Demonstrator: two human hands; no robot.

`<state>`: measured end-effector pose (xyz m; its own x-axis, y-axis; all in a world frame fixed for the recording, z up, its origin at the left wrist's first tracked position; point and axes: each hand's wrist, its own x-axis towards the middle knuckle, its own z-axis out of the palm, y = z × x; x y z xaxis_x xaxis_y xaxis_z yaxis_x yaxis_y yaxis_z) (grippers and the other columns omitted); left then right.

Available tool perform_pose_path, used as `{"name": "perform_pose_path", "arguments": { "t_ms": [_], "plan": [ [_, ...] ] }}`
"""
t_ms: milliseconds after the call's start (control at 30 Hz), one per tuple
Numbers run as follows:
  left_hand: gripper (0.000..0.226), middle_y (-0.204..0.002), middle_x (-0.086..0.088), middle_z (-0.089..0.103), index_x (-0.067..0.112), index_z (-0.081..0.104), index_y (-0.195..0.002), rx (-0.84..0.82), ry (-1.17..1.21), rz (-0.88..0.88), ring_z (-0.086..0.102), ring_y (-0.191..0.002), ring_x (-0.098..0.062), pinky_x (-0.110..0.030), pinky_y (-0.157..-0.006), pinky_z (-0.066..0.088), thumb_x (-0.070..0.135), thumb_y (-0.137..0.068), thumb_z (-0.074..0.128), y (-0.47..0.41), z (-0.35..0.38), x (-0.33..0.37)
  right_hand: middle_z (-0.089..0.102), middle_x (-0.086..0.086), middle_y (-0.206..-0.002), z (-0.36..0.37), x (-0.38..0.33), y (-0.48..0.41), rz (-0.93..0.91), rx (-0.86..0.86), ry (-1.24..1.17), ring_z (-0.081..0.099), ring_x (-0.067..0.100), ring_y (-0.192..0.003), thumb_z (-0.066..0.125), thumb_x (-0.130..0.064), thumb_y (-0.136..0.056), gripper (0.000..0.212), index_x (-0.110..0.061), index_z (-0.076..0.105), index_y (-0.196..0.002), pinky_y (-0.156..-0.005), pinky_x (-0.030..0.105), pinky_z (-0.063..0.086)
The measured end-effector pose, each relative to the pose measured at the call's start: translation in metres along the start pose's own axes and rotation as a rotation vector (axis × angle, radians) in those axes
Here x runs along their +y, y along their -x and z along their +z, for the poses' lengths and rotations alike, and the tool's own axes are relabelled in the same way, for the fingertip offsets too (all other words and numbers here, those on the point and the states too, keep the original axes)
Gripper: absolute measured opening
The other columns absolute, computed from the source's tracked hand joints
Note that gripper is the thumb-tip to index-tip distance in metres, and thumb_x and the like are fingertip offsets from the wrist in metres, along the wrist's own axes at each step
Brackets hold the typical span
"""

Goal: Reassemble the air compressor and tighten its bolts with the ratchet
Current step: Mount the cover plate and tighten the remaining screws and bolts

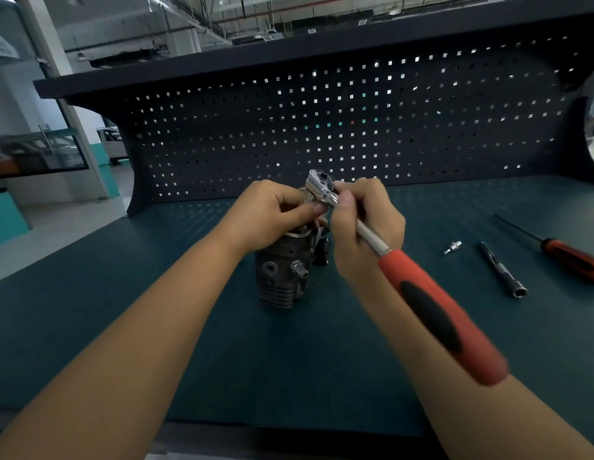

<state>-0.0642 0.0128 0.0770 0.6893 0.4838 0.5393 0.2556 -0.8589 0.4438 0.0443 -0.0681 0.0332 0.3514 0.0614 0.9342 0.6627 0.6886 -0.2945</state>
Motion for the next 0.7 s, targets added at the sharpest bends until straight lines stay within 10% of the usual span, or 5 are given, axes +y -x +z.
{"name": "perform_pose_path", "arguments": {
  "t_ms": [133, 233, 367, 500, 700],
  "plan": [
    [0.037, -0.044, 0.003, 0.049, 0.023, 0.064, -0.054, 0.019, -0.019, 0.016, 0.035, -0.045, -0.005, -0.022, -0.046, 0.028, 0.022, -0.09, 0.06, 0.0, 0.002, -0.001, 0.064, 0.006, -0.065, -0.003, 0.004, -0.009, -0.178, -0.087, 0.309, 0.055, 0.014, -0.062, 0.052, -0.023, -0.087, 0.027, -0.002, 0.065, -0.075, -0.056, 0.03, 0.044],
    [0.049, -0.038, 0.009, 0.046, 0.032, 0.059, -0.043, 0.032, -0.036, 0.02, 0.035, -0.038, -0.005, -0.017, -0.042, 0.025, 0.02, -0.091, 0.059, 0.0, 0.003, -0.001, 0.059, -0.016, -0.063, -0.006, -0.001, -0.016, 0.183, -0.191, -0.035, 0.057, 0.001, -0.061, 0.059, -0.029, -0.089, 0.015, -0.027, 0.057, -0.075, -0.055, 0.015, 0.043],
    [0.049, -0.041, 0.02, 0.053, 0.039, 0.059, -0.046, 0.039, -0.011, 0.003, 0.046, -0.04, 0.003, -0.009, -0.043, 0.03, 0.027, -0.093, 0.056, 0.0, 0.002, 0.003, 0.055, -0.011, -0.052, -0.005, 0.008, -0.021, 0.655, -0.046, -0.574, 0.052, 0.001, -0.051, 0.059, -0.035, -0.087, 0.022, -0.014, 0.065, -0.083, -0.052, 0.014, 0.044],
    [0.036, -0.059, -0.007, 0.066, 0.013, 0.074, -0.067, 0.006, -0.02, 0.007, 0.053, -0.051, -0.019, -0.031, -0.055, 0.042, 0.033, -0.092, 0.056, 0.0, 0.006, 0.006, 0.053, -0.006, -0.049, 0.002, 0.021, -0.018, 1.127, 0.105, -0.908, 0.05, 0.003, -0.043, 0.041, -0.046, -0.097, 0.044, -0.009, 0.058, -0.081, -0.043, 0.015, 0.042],
    [0.05, -0.051, -0.007, 0.058, 0.001, 0.067, -0.063, -0.023, -0.07, -0.015, 0.046, -0.047, -0.027, -0.033, -0.05, 0.038, 0.04, -0.091, 0.053, 0.0, 0.008, 0.008, 0.054, -0.011, -0.051, -0.006, 0.012, -0.017, 0.567, 0.047, -0.468, 0.05, 0.0, -0.045, 0.051, -0.027, -0.098, 0.029, -0.012, 0.057, -0.074, -0.043, 0.013, 0.039]
  ]
}}
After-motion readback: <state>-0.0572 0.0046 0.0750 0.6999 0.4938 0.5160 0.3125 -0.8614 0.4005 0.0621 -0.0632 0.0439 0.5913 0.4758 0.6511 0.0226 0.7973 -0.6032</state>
